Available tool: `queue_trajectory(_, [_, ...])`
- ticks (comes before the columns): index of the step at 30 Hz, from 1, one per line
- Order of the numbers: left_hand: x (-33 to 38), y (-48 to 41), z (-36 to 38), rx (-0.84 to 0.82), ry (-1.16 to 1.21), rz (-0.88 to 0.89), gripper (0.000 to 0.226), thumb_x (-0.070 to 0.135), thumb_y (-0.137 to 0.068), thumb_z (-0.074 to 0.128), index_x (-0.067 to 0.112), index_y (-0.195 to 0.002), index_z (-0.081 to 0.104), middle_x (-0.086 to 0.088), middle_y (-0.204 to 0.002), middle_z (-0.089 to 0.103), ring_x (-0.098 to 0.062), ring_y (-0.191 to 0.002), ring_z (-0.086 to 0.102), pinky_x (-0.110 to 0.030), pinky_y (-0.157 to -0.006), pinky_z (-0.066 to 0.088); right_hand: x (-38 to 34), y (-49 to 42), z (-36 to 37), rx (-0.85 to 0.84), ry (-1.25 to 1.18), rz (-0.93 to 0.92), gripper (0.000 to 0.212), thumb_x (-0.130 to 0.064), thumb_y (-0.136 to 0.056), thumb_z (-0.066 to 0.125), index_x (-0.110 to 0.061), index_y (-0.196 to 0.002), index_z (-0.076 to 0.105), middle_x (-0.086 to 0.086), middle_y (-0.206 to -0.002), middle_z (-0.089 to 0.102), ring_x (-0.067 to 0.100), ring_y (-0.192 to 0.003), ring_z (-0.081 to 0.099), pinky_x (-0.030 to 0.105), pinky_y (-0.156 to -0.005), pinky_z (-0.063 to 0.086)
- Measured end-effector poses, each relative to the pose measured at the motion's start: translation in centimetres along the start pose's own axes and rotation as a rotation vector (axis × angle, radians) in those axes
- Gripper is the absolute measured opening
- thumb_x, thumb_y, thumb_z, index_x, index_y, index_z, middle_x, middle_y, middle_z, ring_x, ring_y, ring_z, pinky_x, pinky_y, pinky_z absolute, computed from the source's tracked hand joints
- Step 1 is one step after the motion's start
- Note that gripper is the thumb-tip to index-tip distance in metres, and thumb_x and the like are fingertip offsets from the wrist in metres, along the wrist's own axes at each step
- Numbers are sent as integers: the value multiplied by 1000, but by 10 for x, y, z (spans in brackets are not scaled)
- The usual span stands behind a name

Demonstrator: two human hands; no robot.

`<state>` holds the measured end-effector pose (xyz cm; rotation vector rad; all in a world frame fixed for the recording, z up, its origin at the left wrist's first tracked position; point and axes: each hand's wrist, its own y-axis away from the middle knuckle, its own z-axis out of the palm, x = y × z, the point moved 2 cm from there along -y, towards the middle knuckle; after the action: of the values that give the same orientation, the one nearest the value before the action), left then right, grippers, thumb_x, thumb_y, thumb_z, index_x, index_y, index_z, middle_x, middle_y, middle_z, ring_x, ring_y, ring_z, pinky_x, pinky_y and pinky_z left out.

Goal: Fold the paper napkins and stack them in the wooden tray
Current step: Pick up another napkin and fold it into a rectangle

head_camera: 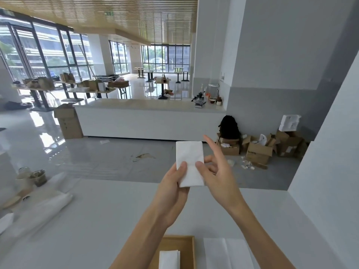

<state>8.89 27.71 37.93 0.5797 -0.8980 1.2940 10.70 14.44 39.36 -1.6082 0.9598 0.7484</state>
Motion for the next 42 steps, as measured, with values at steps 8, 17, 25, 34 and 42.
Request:
queue_trajectory(8, [1,-3,-5,180,-431,236,41,11,-103,54,32,-138,47,-5,-92,79,-16,-88,74,-21,-75,55,9,0,-5,26,2,-19,47,-25,-101,57,-50,-139,46,-2,-106,63,21,-90,62,33,-76,55])
queue_trajectory(17, [5,-12,-9,75,-619,328,41,-2,-103,44,24,-133,55,-1,-124,62,-23,-85,72,-29,-62,58,21,5,-6,50,-122,87,31,-11,-100,57,-29,-124,65,8,-107,69,21,-89,69,32,-60,60])
queue_trajectory(25, [7,-9,-38,-109,-649,107,67,1,-104,44,32,-158,19,1,-122,64,-39,-90,70,-36,-69,59,38,8,-1,-149,-115,108,54,-2,-99,56,-22,-148,44,0,-138,53,22,-108,60,26,-68,57])
queue_trajectory(34, [-93,29,-147,-78,-787,-320,78,-2,-103,45,29,-160,1,18,-124,55,-18,-83,73,-36,-71,63,146,85,59,-259,-20,504,56,-1,-96,60,-32,-142,52,-2,-127,64,8,-101,66,19,-79,56])
queue_trajectory(42, [-213,79,-237,28,-868,-619,67,1,-100,47,35,-154,28,0,-144,38,-14,-93,67,-44,-61,63,268,196,129,-201,60,728,56,9,-92,58,-28,-133,55,-3,-132,58,15,-114,63,23,-90,55])
